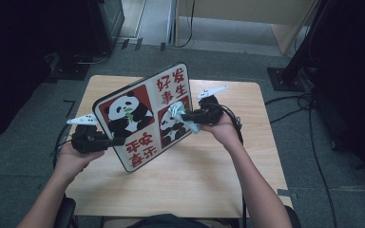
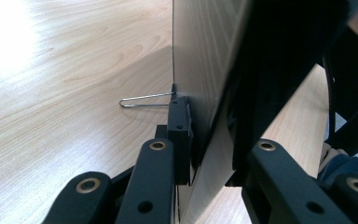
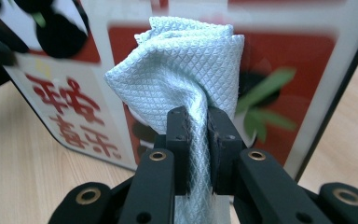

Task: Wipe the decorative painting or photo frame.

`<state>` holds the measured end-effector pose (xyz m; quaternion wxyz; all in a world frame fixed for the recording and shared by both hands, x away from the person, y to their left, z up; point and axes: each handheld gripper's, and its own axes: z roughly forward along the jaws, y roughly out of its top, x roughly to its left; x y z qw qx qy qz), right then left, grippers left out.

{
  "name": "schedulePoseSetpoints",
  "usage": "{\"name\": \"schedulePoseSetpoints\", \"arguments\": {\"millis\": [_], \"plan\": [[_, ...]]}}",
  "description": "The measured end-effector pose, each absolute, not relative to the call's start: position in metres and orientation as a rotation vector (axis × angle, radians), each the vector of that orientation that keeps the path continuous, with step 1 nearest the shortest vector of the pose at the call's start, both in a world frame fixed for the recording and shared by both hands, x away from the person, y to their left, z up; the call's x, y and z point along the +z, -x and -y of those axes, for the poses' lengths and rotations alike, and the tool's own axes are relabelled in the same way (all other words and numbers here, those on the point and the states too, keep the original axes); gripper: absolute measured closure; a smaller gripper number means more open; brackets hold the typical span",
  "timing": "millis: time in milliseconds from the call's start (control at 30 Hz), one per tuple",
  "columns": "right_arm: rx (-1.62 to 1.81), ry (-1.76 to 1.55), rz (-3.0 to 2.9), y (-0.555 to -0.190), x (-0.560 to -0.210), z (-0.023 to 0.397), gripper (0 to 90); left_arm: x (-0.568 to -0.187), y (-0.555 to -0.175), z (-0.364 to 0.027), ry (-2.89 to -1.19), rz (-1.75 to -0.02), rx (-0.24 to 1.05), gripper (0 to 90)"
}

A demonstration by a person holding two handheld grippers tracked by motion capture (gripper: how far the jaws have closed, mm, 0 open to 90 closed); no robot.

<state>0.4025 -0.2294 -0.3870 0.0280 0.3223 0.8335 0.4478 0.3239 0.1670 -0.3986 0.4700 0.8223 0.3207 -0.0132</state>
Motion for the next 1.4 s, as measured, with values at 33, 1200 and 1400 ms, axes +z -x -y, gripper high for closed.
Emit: {"name": "schedulePoseSetpoints", "arguments": {"millis": [33,1200,1400], "plan": [[1.386,-0.983,-2.57,-0.404,-0.381,0.229,81.2,-0.399,-0.324,-0.167,-2.015,-0.786,-0.032,78.3],[1.375,-0.788,-2.518,-0.422,-0.29,0.181,80.9,-0.399,-0.324,-0.167,-2.015,-0.782,-0.031,78.5],[1.376,-0.799,-2.525,-0.421,-0.3,0.183,80.8,-0.399,-0.324,-0.167,-2.016,-0.782,-0.031,78.4]]}}
